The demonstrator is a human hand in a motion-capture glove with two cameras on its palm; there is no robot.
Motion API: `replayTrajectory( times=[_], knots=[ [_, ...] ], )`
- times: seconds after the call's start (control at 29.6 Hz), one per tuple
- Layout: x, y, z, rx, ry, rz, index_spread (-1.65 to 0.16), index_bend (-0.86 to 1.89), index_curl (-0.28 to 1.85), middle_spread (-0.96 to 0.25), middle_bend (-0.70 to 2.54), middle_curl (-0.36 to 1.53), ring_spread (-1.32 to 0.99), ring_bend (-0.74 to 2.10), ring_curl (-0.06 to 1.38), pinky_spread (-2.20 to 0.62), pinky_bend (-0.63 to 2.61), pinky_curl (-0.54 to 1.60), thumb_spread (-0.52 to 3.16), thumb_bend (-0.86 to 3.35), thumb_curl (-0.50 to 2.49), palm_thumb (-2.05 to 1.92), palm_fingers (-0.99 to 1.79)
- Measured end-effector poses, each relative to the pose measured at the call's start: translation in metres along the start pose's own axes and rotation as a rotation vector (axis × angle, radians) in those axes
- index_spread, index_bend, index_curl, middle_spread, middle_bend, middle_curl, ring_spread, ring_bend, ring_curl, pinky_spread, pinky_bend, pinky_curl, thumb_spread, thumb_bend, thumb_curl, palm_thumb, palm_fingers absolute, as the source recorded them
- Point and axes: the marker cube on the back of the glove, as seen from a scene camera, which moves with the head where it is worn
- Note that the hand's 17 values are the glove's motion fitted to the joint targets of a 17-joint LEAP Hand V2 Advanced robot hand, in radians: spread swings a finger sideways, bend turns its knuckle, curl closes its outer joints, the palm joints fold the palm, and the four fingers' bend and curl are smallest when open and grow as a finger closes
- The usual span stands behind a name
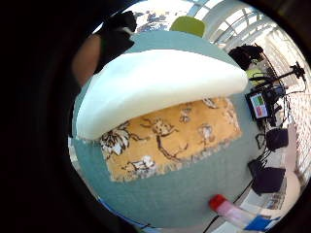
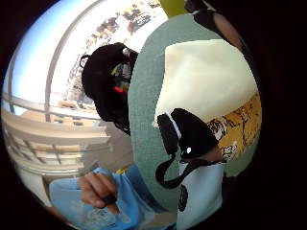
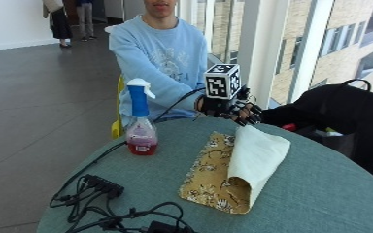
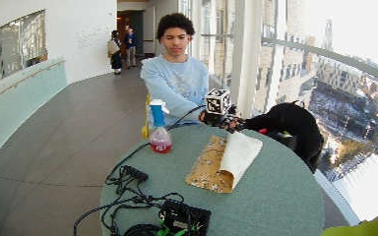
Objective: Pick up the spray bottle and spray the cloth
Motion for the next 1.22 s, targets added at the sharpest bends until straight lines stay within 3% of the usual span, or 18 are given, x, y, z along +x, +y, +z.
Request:
replayTrajectory(
  times=[0.44, 0.98, 1.22],
  knots=[
    [-0.002, 0.001, 0.001, -0.008, 0.002, -0.008, -0.35, 0.17, 0.21, -0.07, 0.38, 0.21, -0.01, 0.24, 0.16, 0.19, 0.28, 0.19, 0.93, 0.27, 0.16, 0.54, 0.53],
    [-0.004, 0.008, -0.002, -0.044, -0.005, -0.01, -0.39, 0.15, 0.26, -0.07, 0.34, 0.29, -0.01, 0.21, 0.21, 0.21, 0.25, 0.25, 1.11, 0.18, 0.22, 0.59, 0.53],
    [-0.013, 0.056, -0.021, 0.004, -0.051, -0.046, -0.4, 0.15, 0.27, -0.07, 0.3, 0.3, 0.0, 0.19, 0.22, 0.21, 0.27, 0.28, 1.12, 0.11, 0.23, 0.57, 0.46]
  ],
)
